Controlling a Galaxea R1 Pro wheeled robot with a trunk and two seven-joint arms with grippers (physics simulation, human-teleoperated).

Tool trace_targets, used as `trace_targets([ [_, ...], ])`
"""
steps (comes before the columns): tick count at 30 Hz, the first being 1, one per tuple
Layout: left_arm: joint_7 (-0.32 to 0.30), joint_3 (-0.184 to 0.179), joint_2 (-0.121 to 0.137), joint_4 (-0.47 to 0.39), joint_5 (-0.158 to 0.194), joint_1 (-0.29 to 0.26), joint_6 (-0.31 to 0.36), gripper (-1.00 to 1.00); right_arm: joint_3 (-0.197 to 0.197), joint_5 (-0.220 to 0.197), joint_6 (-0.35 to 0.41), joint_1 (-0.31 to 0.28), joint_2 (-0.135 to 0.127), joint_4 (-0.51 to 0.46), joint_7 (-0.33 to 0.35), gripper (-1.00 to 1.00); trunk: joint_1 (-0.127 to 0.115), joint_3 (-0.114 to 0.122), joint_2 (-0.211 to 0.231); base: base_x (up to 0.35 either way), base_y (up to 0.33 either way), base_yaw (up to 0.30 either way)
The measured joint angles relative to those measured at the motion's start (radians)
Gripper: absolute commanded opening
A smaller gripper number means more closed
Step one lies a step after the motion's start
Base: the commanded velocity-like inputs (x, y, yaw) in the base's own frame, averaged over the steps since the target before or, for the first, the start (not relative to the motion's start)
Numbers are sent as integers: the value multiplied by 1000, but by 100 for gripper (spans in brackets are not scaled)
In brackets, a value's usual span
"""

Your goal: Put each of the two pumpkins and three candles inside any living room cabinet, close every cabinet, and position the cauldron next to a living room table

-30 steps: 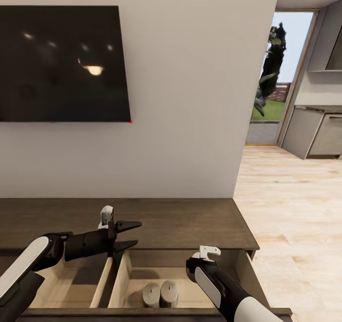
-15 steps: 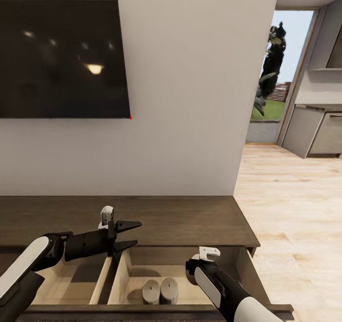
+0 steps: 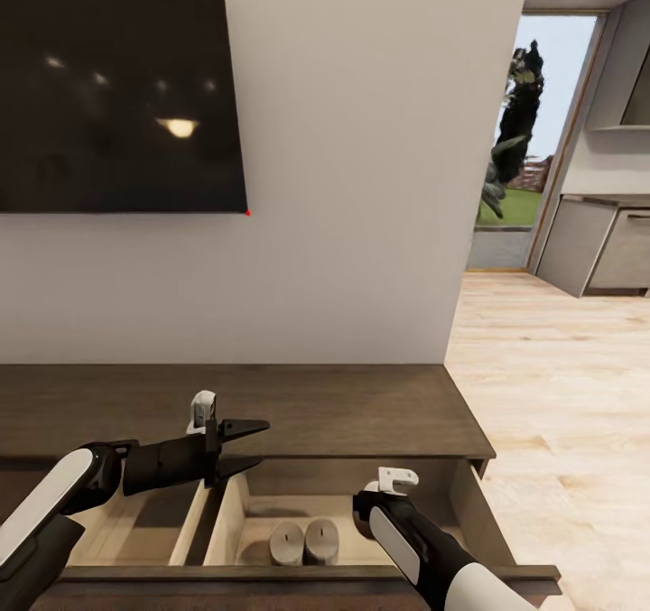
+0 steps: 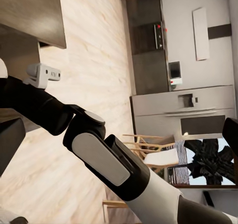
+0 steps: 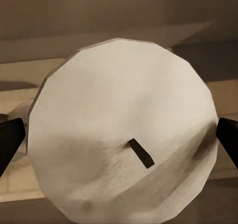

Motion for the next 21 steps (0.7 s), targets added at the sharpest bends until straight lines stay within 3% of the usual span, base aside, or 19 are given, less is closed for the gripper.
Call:
trace_targets([
  [10, 0, -1, 0, -2, 0, 0, 0, 100, 1, 0, 0, 0, -1, 0, 1, -100, 38, -31, -70, 0, 0, 0],
  [21, 0, -2, 0, -2, 1, 0, 0, 100, 1, 0, -2, 0, -1, 0, 2, -100, 38, -31, -70, 27, 0, 0],
])
